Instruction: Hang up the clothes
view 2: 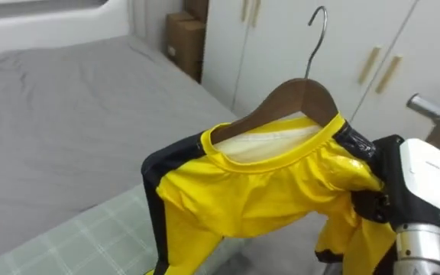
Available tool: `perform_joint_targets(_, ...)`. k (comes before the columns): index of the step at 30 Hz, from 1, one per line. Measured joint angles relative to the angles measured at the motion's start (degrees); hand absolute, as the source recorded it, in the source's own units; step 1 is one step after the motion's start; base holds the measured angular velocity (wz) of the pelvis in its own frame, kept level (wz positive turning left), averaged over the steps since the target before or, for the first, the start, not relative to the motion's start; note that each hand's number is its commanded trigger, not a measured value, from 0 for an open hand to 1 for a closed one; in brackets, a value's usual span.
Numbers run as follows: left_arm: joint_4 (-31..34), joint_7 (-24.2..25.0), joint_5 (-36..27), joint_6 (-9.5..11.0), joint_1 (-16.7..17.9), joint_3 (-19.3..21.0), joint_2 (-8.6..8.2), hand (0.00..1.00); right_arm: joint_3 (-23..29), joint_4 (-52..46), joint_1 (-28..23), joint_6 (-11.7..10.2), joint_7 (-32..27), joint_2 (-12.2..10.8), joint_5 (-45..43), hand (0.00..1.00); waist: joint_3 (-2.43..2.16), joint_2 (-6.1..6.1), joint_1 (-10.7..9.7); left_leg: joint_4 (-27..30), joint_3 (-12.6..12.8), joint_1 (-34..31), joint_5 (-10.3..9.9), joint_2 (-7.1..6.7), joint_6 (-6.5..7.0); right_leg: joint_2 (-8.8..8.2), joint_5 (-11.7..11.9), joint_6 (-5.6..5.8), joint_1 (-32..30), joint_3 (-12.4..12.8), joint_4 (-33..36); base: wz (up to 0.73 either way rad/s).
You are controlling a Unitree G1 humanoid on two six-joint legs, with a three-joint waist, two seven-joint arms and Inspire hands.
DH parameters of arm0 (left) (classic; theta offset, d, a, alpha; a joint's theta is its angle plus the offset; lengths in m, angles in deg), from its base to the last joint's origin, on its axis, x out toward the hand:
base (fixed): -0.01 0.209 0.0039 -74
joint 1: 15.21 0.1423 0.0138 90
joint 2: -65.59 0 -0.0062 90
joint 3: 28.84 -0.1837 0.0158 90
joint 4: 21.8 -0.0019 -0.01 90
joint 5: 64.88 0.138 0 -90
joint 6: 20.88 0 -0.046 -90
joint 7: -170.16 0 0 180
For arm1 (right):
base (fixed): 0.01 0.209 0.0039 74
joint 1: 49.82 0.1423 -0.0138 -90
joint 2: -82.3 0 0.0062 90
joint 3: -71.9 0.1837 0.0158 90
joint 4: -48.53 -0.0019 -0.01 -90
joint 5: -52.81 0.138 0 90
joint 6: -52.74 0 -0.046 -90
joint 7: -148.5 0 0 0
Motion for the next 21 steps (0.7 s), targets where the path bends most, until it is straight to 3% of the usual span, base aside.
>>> perform_joint_targets(1, 0.0, -0.1, 0.0, -0.5, 0.6, 0.1, 0.15, 0.00, -1.7, -0.1, 1.3, 0.1, 0.0, 0.0, 0.4, 1.00, 0.02, 0.10, 0.3, 0.3, -1.5, -0.8, 1.2, -0.69, 0.16, 1.31, 1.1, -0.72, -0.4, 3.8, -0.6, -1.18)
perform_joint_targets(2, -0.2, -0.1, 0.0, -0.7, 0.7, 0.4, 0.16, 0.00, -2.4, -0.2, 1.7, 0.1, 0.0, 0.0, 0.4, 1.00, 0.10, 0.15, 0.4, 0.5, -3.0, -1.6, 1.7, -1.21, 0.39, 1.97, 1.8, -1.06, -0.4, 5.7, -1.1, -1.27)
perform_joint_targets(3, -0.3, -0.2, -0.6, -0.8, 0.8, 0.4, 0.05, 0.00, -3.4, -0.8, 1.7, 0.2, 0.1, 0.0, 0.6, 1.00, 0.15, -0.04, 0.7, -0.6, -8.1, -2.7, 0.6, -3.19, 1.14, 2.87, 2.1, -1.22, -0.8, 9.7, -1.5, -1.13)
perform_joint_targets(4, -0.3, -0.4, -0.8, -1.3, 0.7, -0.2, -0.25, 0.00, -4.1, -1.2, 1.4, 0.8, 0.1, 0.0, 1.2, 1.00, 0.25, -0.06, 1.4, -3.5, -12.4, -3.1, -1.3, -6.37, 2.15, 3.83, 3.2, -1.44, -1.0, 14.6, -2.0, -1.09)
perform_joint_targets(5, -0.3, -0.6, -0.8, -1.7, 0.6, -0.7, -0.58, 0.00, -4.3, -1.3, 1.4, 1.0, 0.1, -0.1, 1.4, 1.00, 0.32, -0.17, 1.7, -5.7, -14.5, -3.2, -1.9, -8.25, 2.53, 4.33, 3.9, -1.35, -1.2, 17.9, -2.2, -0.96)
perform_joint_targets(6, -0.3, -0.7, -0.8, -2.4, 0.4, -1.9, -1.33, 0.00, -4.7, -1.3, 1.3, 1.7, 0.1, -0.2, 1.5, 1.00, 0.30, -0.16, 2.0, -11.2, -18.2, -3.8, -2.2, -11.91, 2.89, 5.80, 6.2, 0.67, -0.4, 25.8, -4.2, -0.94)
perform_joint_targets(7, -0.2, -0.7, -0.8, -3.0, 0.2, -3.8, -2.17, 0.00, -5.2, -0.9, 0.8, 2.5, 0.2, -0.4, 1.7, 1.00, 0.10, 0.18, 3.7, -18.8, -21.7, -4.1, -1.1, -14.93, 4.65, 7.50, 10.5, 7.72, 2.8, 37.7, -10.4, -0.97)
perform_joint_targets(8, -0.3, -0.6, -0.8, -3.1, -0.2, -4.8, -2.87, 0.00, -5.3, -0.9, 0.6, 2.7, 0.3, -0.4, 1.8, 1.00, -0.07, 2.52, 5.6, -21.9, -24.0, -4.3, 0.1, -14.83, 5.44, 7.50, 9.8, 8.11, 2.3, 37.9, -10.4, -1.44)
perform_joint_targets(9, -0.1, -0.6, 0.3, -3.4, -2.4, -5.7, -4.63, 0.00, -4.0, -1.6, 0.9, 2.8, -0.2, 1.9, 1.8, 1.00, 1.12, 4.75, 9.2, -23.2, -26.0, -4.8, 1.4, -14.02, 3.26, 1.22, 1.0, 5.96, -5.6, 18.9, 7.2, -1.19)
perform_joint_targets(10, 1.3, -0.9, 1.8, -3.6, -2.2, -4.6, -4.96, 0.00, -4.9, -1.6, 2.2, 2.2, -0.3, 2.2, 0.3, 1.00, 1.08, 2.96, 8.3, -22.0, -27.4, -6.7, 0.1, -15.65, 0.84, 0.03, -7.2, 3.09, -9.8, 21.7, 13.6, -0.92)
perform_joint_targets(11, 1.6, -1.0, 2.2, -3.9, -2.3, -4.3, -5.33, 0.00, -5.9, -1.5, 2.4, 2.5, -0.2, 2.3, 0.3, 1.00, 1.16, 3.19, 7.9, -22.1, -28.8, -6.7, -0.2, -15.90, 0.65, 1.59, -6.9, 2.06, -10.9, 22.9, 14.8, -0.55)
perform_joint_targets(12, 1.9, -1.1, 2.1, -4.5, -2.2, -4.3, -5.30, 0.00, -8.0, -1.5, 1.4, 3.9, 1.3, 1.7, 0.3, 1.00, 1.08, 3.01, 8.1, -24.8, -31.4, -5.9, -0.1, -16.70, 1.03, 3.69, -3.6, 0.63, -9.9, 26.1, 11.3, -0.68)
perform_joint_targets(13, 1.9, -1.1, 1.8, -5.7, -1.9, -4.2, -4.83, 0.00, -10.0, -1.5, 0.5, 4.1, 2.4, 1.0, 0.3, 1.00, 0.95, 2.44, 6.4, -26.6, -33.5, -5.6, 0.4, -18.03, 1.77, 5.23, 0.2, 2.34, -6.3, 30.1, 4.2, -0.86)
perform_joint_targets(14, 1.9, -0.9, 1.8, -6.5, -1.9, -3.9, -4.77, 0.00, -10.8, -1.5, 0.4, 4.1, 2.6, 0.9, 0.3, 1.00, 1.09, 1.94, 5.8, -27.8, -33.9, -5.3, 1.2, -18.45, 2.96, 5.71, 2.5, 4.76, -4.1, 32.3, 0.2, -1.02)
perform_joint_targets(15, 1.9, -0.5, 1.8, -7.5, -1.8, -3.2, -5.49, 0.00, -11.0, -1.8, 0.3, 4.0, 2.8, 0.8, 0.6, 1.00, 1.09, 3.63, 6.4, -29.3, -34.8, -5.2, 4.1, -16.70, 4.99, 5.57, 4.9, 11.54, -2.0, 30.8, -5.3, -0.99)
perform_joint_targets(16, 1.9, -0.4, 2.1, -7.5, -2.2, -3.2, -6.19, 0.00, -9.8, -4.2, 0.0, 3.8, 2.3, 1.6, 0.6, 1.00, 1.12, 3.72, 5.0, -26.2, -34.8, -6.4, 4.6, -13.98, 2.76, 0.24, 1.0, 8.15, -5.9, 19.4, 3.5, -0.79)
perform_joint_targets(17, 2.0, -0.5, 2.4, -7.5, -2.2, -2.8, -6.04, 0.00, -9.0, -5.1, 0.0, 3.6, 2.1, 1.4, 0.4, 1.00, 1.04, 2.69, 3.3, -25.3, -35.0, -7.2, 4.2, -13.20, 1.61, 1.09, -2.5, 8.66, -6.6, 22.0, 5.7, -0.33)
perform_joint_targets(18, 2.0, -0.4, 2.5, -7.6, -2.7, -1.8, -6.35, 0.00, -8.0, -6.0, 0.3, 4.0, 2.1, 1.4, 0.5, 1.00, 1.04, 2.06, 2.1, -25.9, -35.5, -6.9, 4.0, -11.78, 0.52, 3.19, -3.6, 3.50, -7.1, 24.2, 7.5, -0.56)
perform_joint_targets(19, 1.9, -0.4, 1.6, -7.6, -2.7, -1.8, -6.58, 0.00, -7.7, -6.0, 0.3, 4.6, 2.5, 1.3, 0.5, 1.00, 0.92, 2.24, 2.1, -27.3, -35.6, -6.3, 4.2, -11.19, 0.19, 4.83, -1.4, 3.15, -5.7, 26.7, 4.8, -0.80)
perform_joint_targets(21, 1.2, -0.4, 0.1, -7.9, -2.6, -1.8, -6.66, 0.00, -8.0, -6.1, 0.1, 4.6, 2.5, 0.7, 0.1, 1.00, 0.95, 2.12, 0.6, -28.0, -35.6, -6.2, 4.3, -11.33, -0.08, 5.89, 1.7, 3.15, -3.3, 29.7, 0.2, -0.94)
